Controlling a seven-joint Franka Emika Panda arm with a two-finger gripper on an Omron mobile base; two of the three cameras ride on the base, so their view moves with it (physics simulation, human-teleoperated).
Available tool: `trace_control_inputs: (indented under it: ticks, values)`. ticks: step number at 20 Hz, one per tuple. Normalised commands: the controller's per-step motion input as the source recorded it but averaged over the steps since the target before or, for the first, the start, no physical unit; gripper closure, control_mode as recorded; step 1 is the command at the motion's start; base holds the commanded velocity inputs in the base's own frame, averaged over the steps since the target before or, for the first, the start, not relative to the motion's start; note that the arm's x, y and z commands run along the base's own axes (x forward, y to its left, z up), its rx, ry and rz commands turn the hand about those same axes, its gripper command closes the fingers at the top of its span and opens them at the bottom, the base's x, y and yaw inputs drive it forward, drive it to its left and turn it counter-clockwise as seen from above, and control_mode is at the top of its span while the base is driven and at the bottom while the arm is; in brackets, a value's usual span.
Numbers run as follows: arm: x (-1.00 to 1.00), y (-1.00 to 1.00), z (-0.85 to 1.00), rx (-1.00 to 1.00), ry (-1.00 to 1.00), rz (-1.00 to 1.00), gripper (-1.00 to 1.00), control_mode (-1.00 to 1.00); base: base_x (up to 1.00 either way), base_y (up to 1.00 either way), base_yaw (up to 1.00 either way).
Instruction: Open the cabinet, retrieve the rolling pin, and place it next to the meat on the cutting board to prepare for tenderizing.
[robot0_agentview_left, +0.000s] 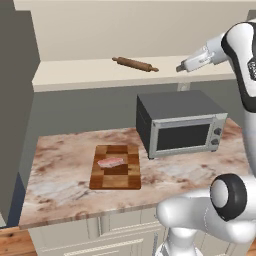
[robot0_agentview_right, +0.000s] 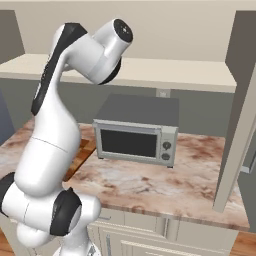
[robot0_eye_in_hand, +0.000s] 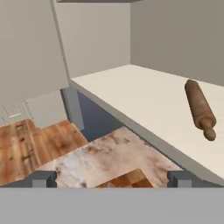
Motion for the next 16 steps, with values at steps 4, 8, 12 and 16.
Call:
trace_control_inputs:
  ticks: [4,8,12,16]
  values:
    - [0.46,0.15,-0.05,0.0,-0.01,-0.02,-1.0,-1.0,0.0,0.0,0.0]
    - [0.39,0.16,-0.06,0.0,-0.01,-0.02,-1.0,-1.0,0.0,0.0,0.0]
    - [0.41,0.18,-0.01,0.0,0.0,-0.04,-1.0,-1.0,0.0,0.0,0.0]
    - [0.41,0.11,-0.04,-0.01,0.0,-0.03,-1.0,-1.0,0.0,0.0,0.0]
